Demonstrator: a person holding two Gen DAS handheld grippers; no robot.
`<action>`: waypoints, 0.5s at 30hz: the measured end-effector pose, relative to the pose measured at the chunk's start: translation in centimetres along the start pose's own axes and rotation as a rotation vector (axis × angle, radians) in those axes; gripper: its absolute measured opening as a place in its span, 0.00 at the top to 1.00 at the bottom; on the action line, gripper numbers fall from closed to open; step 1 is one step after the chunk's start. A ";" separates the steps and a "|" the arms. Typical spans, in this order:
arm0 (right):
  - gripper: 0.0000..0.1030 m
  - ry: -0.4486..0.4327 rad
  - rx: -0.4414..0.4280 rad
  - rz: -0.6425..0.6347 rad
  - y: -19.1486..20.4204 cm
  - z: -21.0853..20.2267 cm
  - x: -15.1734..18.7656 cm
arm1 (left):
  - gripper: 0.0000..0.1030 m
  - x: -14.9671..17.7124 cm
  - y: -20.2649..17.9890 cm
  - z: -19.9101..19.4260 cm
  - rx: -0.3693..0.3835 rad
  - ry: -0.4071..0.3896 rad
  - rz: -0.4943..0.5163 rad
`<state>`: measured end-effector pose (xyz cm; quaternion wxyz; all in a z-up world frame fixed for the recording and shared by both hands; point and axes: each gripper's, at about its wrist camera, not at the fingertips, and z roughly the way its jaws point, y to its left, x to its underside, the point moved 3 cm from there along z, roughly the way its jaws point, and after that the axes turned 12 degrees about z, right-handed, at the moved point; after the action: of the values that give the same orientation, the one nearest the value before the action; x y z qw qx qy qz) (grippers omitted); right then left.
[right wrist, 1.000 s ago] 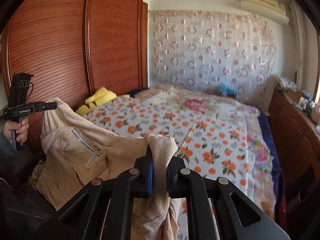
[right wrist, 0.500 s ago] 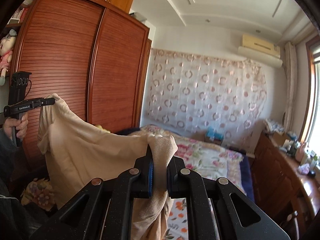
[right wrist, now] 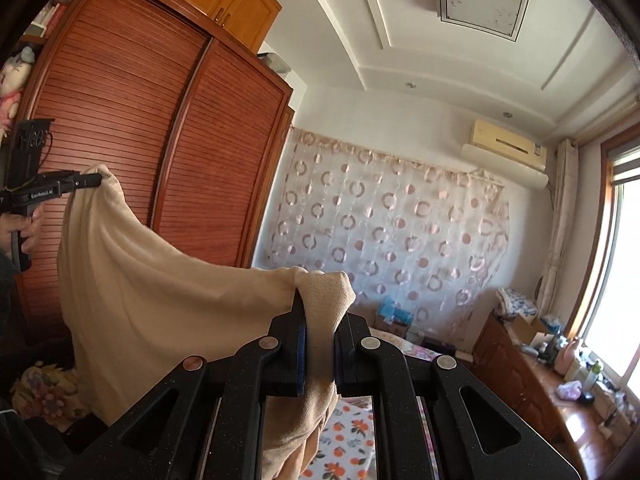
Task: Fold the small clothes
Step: 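Lift the beige shirt high with both tools, holding it spread between them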
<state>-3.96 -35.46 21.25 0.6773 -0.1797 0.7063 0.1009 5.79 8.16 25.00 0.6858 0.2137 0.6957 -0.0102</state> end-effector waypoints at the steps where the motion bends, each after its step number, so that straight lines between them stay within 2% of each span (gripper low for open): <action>1: 0.90 0.009 0.003 0.003 -0.1 0.8 -0.1 | 0.89 0.1 0.3 0.6 -0.007 0.008 -0.004; 7: 0.91 0.076 0.044 0.002 -1.6 8.8 1.4 | 0.89 3.8 1.9 8.5 -0.055 0.107 -0.018; 10: 0.90 0.126 0.067 0.008 -2.5 14.7 3.9 | 0.89 7.0 1.8 13.4 -0.061 0.170 -0.037; 12: 0.90 0.166 0.076 0.035 -3.2 18.8 6.4 | 0.89 10.0 1.6 17.4 -0.040 0.249 -0.072; 15: 0.90 0.230 0.092 0.062 -3.6 24.1 9.8 | 0.89 13.8 0.8 21.3 -0.021 0.324 -0.104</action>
<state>19.42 -30.65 10.38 0.5958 -0.1372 0.7884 0.0680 26.70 6.23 10.73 0.5655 0.1691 0.8072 -0.0040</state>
